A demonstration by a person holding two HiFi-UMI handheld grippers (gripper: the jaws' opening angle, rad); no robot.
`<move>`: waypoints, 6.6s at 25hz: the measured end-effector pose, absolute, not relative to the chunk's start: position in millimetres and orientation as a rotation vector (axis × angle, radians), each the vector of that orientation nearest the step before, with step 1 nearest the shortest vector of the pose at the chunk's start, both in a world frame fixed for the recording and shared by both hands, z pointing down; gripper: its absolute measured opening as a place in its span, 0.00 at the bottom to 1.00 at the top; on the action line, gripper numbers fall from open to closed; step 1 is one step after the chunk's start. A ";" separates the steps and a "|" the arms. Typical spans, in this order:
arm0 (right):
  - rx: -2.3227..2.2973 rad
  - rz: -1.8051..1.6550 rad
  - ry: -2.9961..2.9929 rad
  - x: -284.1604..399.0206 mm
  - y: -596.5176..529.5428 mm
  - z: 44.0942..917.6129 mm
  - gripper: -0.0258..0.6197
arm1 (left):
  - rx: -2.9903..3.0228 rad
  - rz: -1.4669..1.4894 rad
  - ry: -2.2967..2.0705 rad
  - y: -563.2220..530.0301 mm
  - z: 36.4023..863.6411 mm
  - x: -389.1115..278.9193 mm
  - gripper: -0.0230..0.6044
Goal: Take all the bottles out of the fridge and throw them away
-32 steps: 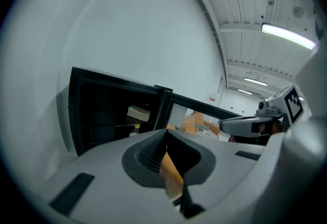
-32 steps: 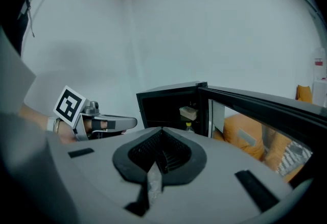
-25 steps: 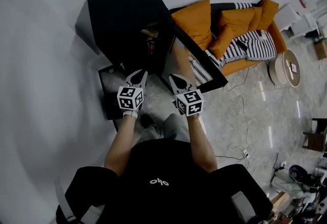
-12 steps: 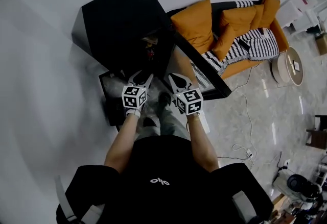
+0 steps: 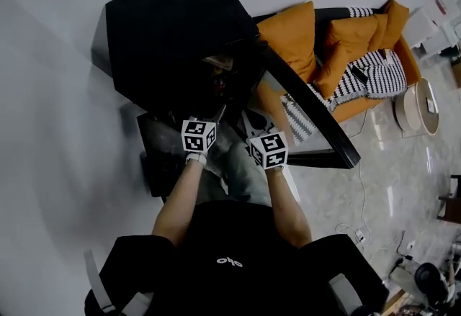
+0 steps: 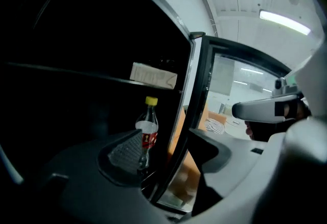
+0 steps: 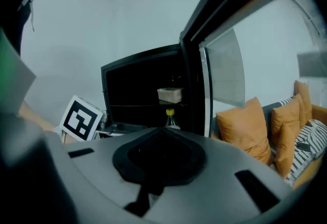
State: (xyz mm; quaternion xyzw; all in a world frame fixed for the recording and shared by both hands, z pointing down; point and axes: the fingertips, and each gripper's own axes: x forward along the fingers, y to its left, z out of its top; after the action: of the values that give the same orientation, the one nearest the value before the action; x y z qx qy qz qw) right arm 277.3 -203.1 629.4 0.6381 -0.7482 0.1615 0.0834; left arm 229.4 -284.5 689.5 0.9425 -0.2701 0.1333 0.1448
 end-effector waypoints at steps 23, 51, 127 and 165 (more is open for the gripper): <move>1.909 0.433 -2.229 296.2 -250.9 748.6 0.05 | 2.837 0.325 -0.827 -372.8 776.0 285.7 0.51; 1.793 0.570 -2.249 242.6 -129.8 553.4 0.05 | 2.655 0.508 -0.831 -199.7 636.7 188.3 0.47; 1.024 0.577 -2.574 -112.1 -121.4 639.5 0.05 | 2.199 0.246 -1.644 -88.5 646.9 -233.2 0.47; 0.918 0.650 -2.510 -130.5 -152.9 895.4 0.05 | 2.116 0.269 -1.592 -156.2 914.8 -263.0 0.54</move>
State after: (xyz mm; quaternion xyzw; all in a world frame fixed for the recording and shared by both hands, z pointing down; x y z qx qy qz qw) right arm -130.5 -152.9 895.4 0.3273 -0.8952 0.2317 0.1945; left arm -263.0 -156.2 914.8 0.7722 -0.5811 0.0981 0.2377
